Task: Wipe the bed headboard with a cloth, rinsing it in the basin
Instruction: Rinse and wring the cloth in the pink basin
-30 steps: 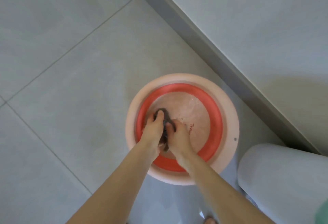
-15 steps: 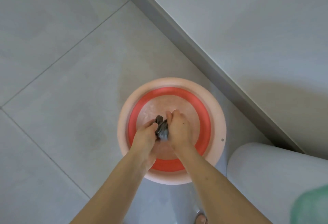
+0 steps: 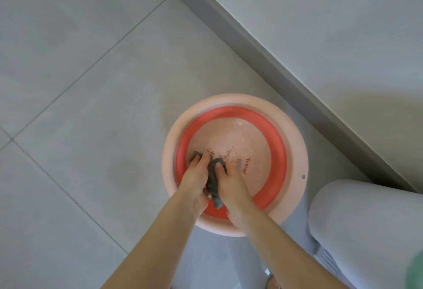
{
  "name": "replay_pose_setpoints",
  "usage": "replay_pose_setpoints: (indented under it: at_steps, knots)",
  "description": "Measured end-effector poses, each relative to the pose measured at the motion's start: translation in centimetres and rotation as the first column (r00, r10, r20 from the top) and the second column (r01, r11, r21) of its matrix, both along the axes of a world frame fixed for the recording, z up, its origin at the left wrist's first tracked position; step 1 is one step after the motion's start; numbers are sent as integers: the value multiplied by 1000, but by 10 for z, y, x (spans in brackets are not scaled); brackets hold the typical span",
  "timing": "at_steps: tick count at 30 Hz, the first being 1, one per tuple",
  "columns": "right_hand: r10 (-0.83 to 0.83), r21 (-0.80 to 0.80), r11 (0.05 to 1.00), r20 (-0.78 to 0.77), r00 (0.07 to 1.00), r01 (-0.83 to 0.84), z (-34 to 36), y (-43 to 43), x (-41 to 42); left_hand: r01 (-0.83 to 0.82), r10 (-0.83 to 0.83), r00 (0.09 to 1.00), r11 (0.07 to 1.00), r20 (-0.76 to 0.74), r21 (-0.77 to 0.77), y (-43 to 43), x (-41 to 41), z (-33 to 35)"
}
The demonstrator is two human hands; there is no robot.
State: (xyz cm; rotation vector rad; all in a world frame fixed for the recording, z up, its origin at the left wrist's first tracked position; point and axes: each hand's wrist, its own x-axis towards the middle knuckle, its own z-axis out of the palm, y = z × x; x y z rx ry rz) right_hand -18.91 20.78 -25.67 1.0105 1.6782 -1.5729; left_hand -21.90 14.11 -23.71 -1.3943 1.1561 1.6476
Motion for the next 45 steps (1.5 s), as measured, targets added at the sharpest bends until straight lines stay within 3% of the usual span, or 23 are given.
replay_pose_setpoints:
  at_steps: [2, 5, 8, 11, 14, 18, 21, 22, 24, 26, 27, 28, 29, 31, 32, 34, 38, 40, 41, 42, 43, 44, 45]
  knots:
    - [-41, -71, 997, -34, 999, 38, 24, -5, 9, -45, 45, 999, 998, 17, 37, 2, 0, 1]
    - [112, 192, 977, -115, 987, -88, 23, -3, 11, -66, 63, 998, 993, 31, 98, 7, 3, 11]
    - [164, 385, 909, 20, 986, -158, -4, 2, -7, -40, 39, 999, 999, 27, 28, 18, 10, 19]
    - [115, 386, 915, 34, 993, -119, -7, -1, -11, -62, 61, 997, 998, 49, 15, 14, 4, 21]
    - [257, 321, 919, -49, 965, -229, 12, -15, -3, -39, 39, 996, 999, 76, 4, 2, -2, 18]
    - [301, 507, 824, -18, 953, -251, -19, 21, -23, -23, 21, 1000, 995, 23, 95, 13, 7, 26]
    - [488, 720, 569, 93, 868, -397, -34, 43, -29, 69, -73, 997, 994, 40, 78, 7, 2, 26]
    - [625, 754, 416, 169, 762, -509, -37, 41, -23, 123, -124, 992, 992, 34, 38, 3, 1, 26]
    - [862, 748, 154, 217, 457, -646, -38, 34, -4, 194, -194, 981, 979, 3, -65, -1, 3, 25]
    - [904, 771, 88, 205, 376, -631, -44, 40, 3, 198, -204, 978, 973, -45, -118, -2, 3, 28]
    - [878, 777, 131, 198, 436, -616, -45, 43, 1, 196, -206, 976, 971, -66, -140, -3, 2, 28]
    - [812, 753, 261, 167, 559, -604, -44, 45, 0, 198, -212, 975, 968, -74, -154, -3, 0, 28]
    - [669, 678, 510, 73, 740, -529, -40, 44, -4, 209, -223, 971, 966, -82, -152, -4, -2, 27]
    - [271, 323, 917, -74, 960, -234, -26, 38, -6, 254, -266, 960, 959, -86, -124, -4, -4, 20]
    - [127, 185, 976, -61, 990, -114, -15, 35, -7, 287, -296, 952, 951, -77, -113, -3, -6, 17]
    - [46, 21, 999, -60, 997, -45, 4, 38, -5, 305, -309, 950, 950, -49, -72, 0, -8, 17]
    - [-311, -222, 917, 118, 943, 331, 28, 47, -5, 379, -398, 904, 915, -154, -139, 13, -6, 30]
    - [-446, -313, 800, 260, 856, 512, 31, 44, -7, 512, -545, 813, 837, -203, -195, 23, -1, 41]
    - [-492, -323, 749, 313, 812, 578, 33, 40, -8, 624, -665, 720, 745, -199, -235, 26, 1, 45]
    - [-522, -335, 707, 347, 779, 623, 36, 38, -8, 760, -814, 560, 579, -155, -296, 28, 2, 49]
    - [-530, -351, 683, 365, 765, 641, 39, 39, -8, 861, -936, 346, 344, -65, -375, 27, 1, 54]
    - [-523, -373, 670, 377, 764, 642, 43, 39, -8, 887, -987, 158, 127, 35, -445, 26, 0, 58]
    - [-526, -381, 662, 377, 762, 645, 47, 40, -8, 867, -994, 50, -6, 99, -498, 24, -2, 63]
